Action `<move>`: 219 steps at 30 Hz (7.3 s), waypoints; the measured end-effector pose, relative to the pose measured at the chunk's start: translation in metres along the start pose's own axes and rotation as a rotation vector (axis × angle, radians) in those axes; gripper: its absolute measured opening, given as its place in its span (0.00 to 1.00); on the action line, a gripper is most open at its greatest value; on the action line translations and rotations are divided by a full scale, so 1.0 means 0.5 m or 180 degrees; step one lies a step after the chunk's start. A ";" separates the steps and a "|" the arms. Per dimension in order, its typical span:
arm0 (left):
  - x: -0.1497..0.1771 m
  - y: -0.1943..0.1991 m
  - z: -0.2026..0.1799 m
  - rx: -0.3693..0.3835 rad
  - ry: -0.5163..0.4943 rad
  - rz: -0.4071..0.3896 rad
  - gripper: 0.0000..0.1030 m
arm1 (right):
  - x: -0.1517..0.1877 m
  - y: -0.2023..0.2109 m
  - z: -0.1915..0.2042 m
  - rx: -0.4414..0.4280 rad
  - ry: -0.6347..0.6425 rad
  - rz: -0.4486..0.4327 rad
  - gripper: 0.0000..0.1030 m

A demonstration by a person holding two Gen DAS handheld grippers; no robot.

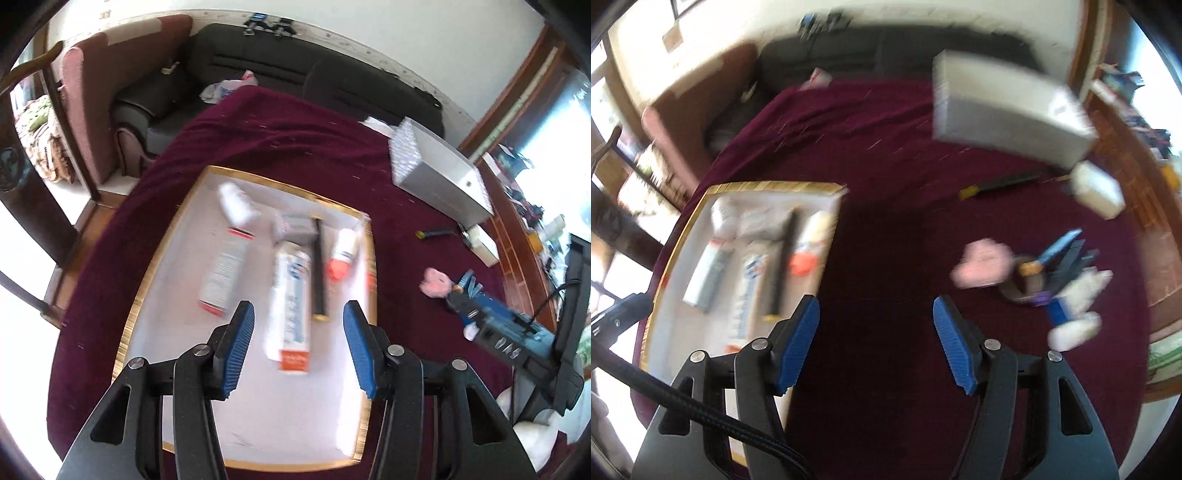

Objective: Organize objects
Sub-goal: 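Move the left tool to the pink fluffy toy and grasp it, then lift the pink fluffy toy with the left tool while the right tool grasps the white bottle, then carry toy and bottle into the white tray and open both tools, then grasp the black tape roll with the left tool while the right tool grasps the white medicine box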

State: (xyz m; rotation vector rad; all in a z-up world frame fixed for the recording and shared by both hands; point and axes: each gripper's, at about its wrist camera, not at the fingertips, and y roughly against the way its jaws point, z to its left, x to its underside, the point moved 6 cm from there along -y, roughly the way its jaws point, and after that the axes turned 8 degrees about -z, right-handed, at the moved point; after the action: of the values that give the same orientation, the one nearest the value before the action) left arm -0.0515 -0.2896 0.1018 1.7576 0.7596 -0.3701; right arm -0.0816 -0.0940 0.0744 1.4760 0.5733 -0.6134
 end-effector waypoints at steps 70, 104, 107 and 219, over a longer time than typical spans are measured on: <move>0.237 -0.140 -0.342 0.0635 -0.0679 0.0484 0.25 | 0.133 -0.154 -0.384 0.0198 -0.0139 0.0780 0.74; 0.195 -0.048 -0.164 0.0505 -0.0163 0.0204 0.25 | 0.121 -0.047 -0.266 -0.0514 -0.0639 0.0872 0.57; 0.160 -0.029 -0.090 0.0316 -0.0067 0.0102 0.26 | 0.104 -0.035 -0.206 -0.0696 -0.0595 0.0859 0.58; 0.273 -0.176 -0.343 0.0310 -0.0945 0.0735 0.45 | 0.128 -0.014 -0.281 0.0241 0.0141 0.0552 0.68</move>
State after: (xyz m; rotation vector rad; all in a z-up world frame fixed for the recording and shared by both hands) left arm -0.0299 -0.0726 0.0110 1.8067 0.3283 -0.5035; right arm -0.0374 0.0449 0.0222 1.5949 0.4545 -0.4722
